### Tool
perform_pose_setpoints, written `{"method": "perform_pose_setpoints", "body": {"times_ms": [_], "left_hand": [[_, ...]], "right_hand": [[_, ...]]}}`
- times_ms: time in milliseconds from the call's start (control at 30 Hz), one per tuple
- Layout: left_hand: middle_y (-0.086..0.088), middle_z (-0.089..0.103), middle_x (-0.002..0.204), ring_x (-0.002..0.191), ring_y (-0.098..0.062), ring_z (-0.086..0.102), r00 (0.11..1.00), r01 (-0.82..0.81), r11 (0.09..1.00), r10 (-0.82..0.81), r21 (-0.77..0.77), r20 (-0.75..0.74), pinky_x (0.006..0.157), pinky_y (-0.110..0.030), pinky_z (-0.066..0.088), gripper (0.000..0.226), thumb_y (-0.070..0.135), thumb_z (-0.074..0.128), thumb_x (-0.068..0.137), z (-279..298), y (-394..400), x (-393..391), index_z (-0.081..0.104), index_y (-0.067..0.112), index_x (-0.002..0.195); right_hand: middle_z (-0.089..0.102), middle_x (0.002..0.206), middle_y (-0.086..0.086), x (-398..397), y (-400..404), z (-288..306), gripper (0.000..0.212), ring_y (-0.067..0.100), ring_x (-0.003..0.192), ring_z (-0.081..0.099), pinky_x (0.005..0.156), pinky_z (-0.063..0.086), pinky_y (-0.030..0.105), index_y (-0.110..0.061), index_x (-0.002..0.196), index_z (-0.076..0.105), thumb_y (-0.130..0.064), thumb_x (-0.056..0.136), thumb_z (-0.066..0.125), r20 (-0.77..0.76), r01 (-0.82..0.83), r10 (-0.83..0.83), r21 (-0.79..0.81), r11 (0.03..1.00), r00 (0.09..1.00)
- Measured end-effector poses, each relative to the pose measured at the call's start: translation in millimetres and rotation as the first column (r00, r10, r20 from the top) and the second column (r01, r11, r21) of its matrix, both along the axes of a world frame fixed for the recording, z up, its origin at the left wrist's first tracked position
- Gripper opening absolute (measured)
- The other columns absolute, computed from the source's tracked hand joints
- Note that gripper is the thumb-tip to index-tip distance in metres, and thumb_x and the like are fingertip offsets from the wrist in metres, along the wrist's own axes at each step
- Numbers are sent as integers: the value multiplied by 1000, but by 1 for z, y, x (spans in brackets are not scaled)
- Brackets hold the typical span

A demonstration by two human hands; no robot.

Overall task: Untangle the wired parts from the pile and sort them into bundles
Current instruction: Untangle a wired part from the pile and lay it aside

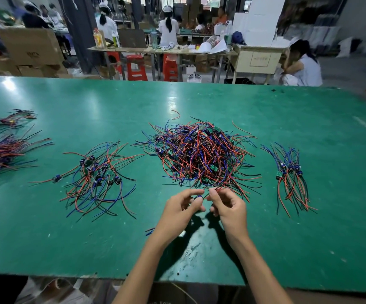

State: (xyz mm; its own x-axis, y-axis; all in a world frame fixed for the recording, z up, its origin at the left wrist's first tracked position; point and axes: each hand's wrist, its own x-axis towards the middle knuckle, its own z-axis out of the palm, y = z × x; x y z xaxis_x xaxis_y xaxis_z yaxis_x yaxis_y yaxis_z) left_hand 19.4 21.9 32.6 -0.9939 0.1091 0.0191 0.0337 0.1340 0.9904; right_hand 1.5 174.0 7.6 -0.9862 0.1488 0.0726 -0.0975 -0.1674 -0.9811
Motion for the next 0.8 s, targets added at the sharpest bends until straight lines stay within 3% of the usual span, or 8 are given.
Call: {"method": "perform_pose_setpoints", "body": {"times_ms": [100, 300, 533, 600, 667, 700, 800], "left_hand": [[-6, 75, 88, 51, -4, 40, 999, 44, 994, -46, 103, 19, 52, -13, 34, 31, -1, 48, 103, -8, -1, 2, 59, 6, 130], [9, 71, 71, 55, -7, 55, 997, 61, 997, -63, 48, 45, 52, -18, 43, 37, -10, 43, 101, -9, -2, -3, 56, 6, 132], [-22, 65, 98, 73, -17, 71, 983, 118, 987, -132, 109, 125, 68, -24, 56, 53, -26, 37, 91, 0, -3, -8, 51, -1, 136], [-27, 65, 112, 73, -23, 70, 974, 129, 985, -148, 118, 169, 60, -25, 52, 61, -19, 45, 78, 5, -5, -10, 55, 2, 134], [-19, 67, 112, 62, -19, 62, 977, 99, 991, -115, 92, 179, 51, -21, 43, 66, 1, 52, 64, 9, -3, -10, 60, 7, 129], [-13, 70, 106, 56, -14, 56, 982, 75, 995, -85, 69, 167, 50, -18, 40, 60, 7, 56, 67, 10, -2, -10, 63, 8, 126], [1, 76, 84, 49, -4, 47, 999, 2, 997, 1, -79, 40, 53, -18, 40, 15, 21, 65, 94, 7, 4, -10, 75, 19, 106]], "right_hand": [[71, 72, 5, -3, -2, -4, 11, 10, 51, 59, 46, 46, 18, -11, 92, 68, -21, 93, 71, 28, 8, -7, -13, 1000, 1000], [72, 72, 5, -4, 0, -6, 9, 10, 53, 61, 49, 47, 17, -14, 104, 68, -13, 95, 68, 16, -21, 22, -67, 998, 1000], [74, 77, 9, -4, 2, -9, 9, 11, 56, 61, 55, 54, 22, -13, 105, 67, -10, 97, 66, -24, -36, 34, -75, 997, 999], [76, 83, 12, -4, 2, -8, 8, 16, 65, 67, 63, 58, 28, -12, 104, 67, -10, 97, 65, -44, -42, 40, -53, 998, 998], [77, 88, 14, -4, 1, -8, 6, 19, 77, 72, 74, 59, 28, -10, 102, 67, -7, 97, 64, -78, -45, 45, -4, 999, 996], [77, 88, 13, -4, 1, -7, 6, 18, 79, 72, 76, 58, 27, -11, 100, 68, -7, 97, 64, -92, -43, 46, 31, 999, 995], [76, 87, 2, -3, 3, -6, 7, 9, 78, 68, 74, 54, 21, -17, 94, 74, -13, 95, 69, -118, -26, 41, 126, 992, 992]]}}
